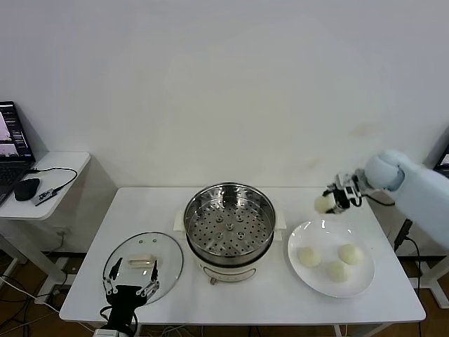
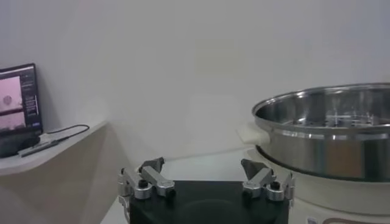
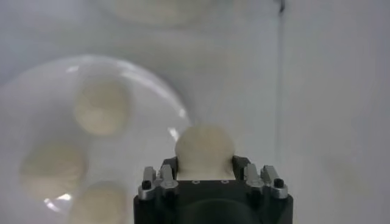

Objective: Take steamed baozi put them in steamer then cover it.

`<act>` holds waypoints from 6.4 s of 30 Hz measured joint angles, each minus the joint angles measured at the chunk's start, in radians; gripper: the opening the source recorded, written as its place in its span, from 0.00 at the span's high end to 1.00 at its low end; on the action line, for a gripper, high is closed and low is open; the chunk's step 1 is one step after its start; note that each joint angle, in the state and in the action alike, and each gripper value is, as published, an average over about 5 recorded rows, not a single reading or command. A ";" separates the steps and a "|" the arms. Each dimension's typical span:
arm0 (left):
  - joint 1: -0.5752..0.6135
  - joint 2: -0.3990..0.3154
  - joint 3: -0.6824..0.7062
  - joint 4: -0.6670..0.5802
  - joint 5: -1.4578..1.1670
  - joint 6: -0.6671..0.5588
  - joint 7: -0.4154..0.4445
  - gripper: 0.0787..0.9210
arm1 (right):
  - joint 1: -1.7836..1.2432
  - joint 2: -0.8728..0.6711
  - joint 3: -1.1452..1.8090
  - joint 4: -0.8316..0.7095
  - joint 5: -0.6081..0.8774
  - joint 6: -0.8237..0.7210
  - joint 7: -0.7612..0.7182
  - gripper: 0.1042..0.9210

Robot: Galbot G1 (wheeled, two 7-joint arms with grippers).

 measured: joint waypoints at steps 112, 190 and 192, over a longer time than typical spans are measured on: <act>-0.027 0.112 -0.087 -0.025 -0.084 0.040 0.029 0.12 | -0.013 -0.221 -0.257 0.380 0.046 -0.196 0.070 0.12; -0.050 0.119 -0.101 -0.028 -0.091 0.042 0.025 0.12 | 0.391 0.124 -0.380 0.278 0.320 -0.328 0.086 0.40; -0.050 0.118 -0.105 -0.028 -0.091 0.042 0.025 0.12 | 0.399 0.173 -0.388 0.267 0.353 -0.344 0.102 0.40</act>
